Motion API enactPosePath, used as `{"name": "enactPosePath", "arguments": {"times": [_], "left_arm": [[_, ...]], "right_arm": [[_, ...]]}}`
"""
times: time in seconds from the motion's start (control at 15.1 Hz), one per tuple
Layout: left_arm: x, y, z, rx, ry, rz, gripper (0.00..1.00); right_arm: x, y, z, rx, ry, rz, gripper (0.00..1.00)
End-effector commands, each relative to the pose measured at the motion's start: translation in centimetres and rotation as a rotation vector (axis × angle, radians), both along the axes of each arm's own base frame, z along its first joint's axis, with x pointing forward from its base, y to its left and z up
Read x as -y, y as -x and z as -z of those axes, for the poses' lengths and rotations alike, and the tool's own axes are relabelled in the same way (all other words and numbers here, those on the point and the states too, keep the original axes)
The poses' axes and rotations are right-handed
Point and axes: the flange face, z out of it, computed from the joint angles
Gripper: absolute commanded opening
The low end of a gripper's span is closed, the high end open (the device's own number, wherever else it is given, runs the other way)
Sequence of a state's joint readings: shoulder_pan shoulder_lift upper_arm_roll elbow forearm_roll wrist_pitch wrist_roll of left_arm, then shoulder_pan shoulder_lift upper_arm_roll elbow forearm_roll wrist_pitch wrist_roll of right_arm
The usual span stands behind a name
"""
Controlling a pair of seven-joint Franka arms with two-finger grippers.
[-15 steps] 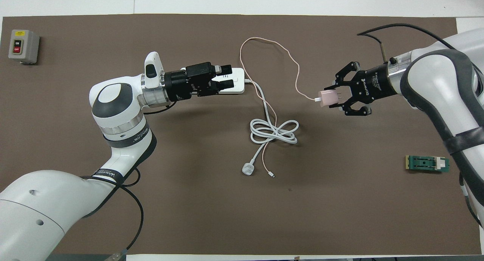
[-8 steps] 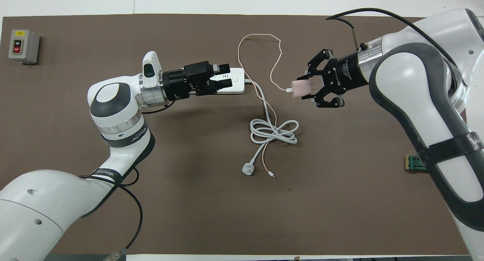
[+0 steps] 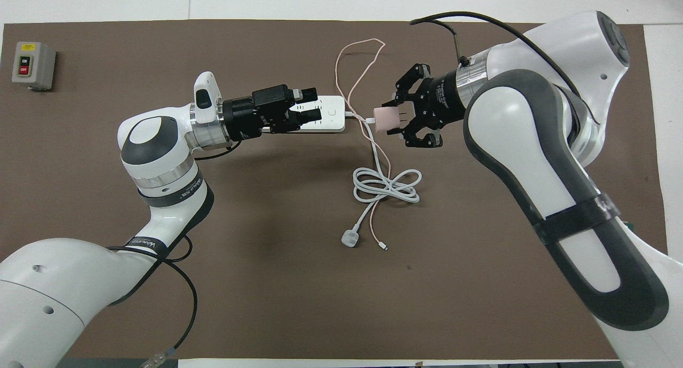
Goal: Plug charger into power strip
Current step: 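Carry the pink plug with the right gripper toward the power strip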
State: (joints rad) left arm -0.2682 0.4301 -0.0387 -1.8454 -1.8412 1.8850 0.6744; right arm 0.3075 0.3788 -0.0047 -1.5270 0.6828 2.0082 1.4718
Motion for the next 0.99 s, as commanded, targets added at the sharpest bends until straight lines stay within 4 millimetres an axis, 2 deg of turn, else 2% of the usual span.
{"name": "enactPosePath", "arguments": {"times": [0.0, 0.2, 0.33, 0.53, 0.66, 0.93], "left_arm": [[-0.2, 0.3, 0.2, 0.021, 0.009, 0.007, 1.0], [-0.3, 0.5, 0.4, 0.035, 0.005, 0.007, 1.0], [-0.3, 0.6, 0.5, 0.039, 0.001, 0.005, 1.0], [-0.4, 0.5, 0.4, 0.042, 0.004, 0.006, 1.0], [-0.3, 0.6, 0.5, 0.038, -0.001, 0.002, 1.0], [0.5, 0.8, 0.6, 0.039, -0.012, 0.004, 1.0]], "right_arm": [[-1.9, -1.8, 0.5, -0.005, -0.017, 0.035, 0.0], [-3.8, -3.1, 0.5, 0.012, -0.025, 0.09, 0.0], [-4.0, -3.3, 0.5, 0.015, -0.029, 0.095, 0.0], [-4.4, -3.2, 0.4, 0.023, -0.022, 0.085, 0.0], [-6.2, -2.4, 0.4, 0.021, -0.02, 0.055, 0.0], [-7.6, -1.7, 0.3, 0.023, -0.019, 0.036, 0.0]]}}
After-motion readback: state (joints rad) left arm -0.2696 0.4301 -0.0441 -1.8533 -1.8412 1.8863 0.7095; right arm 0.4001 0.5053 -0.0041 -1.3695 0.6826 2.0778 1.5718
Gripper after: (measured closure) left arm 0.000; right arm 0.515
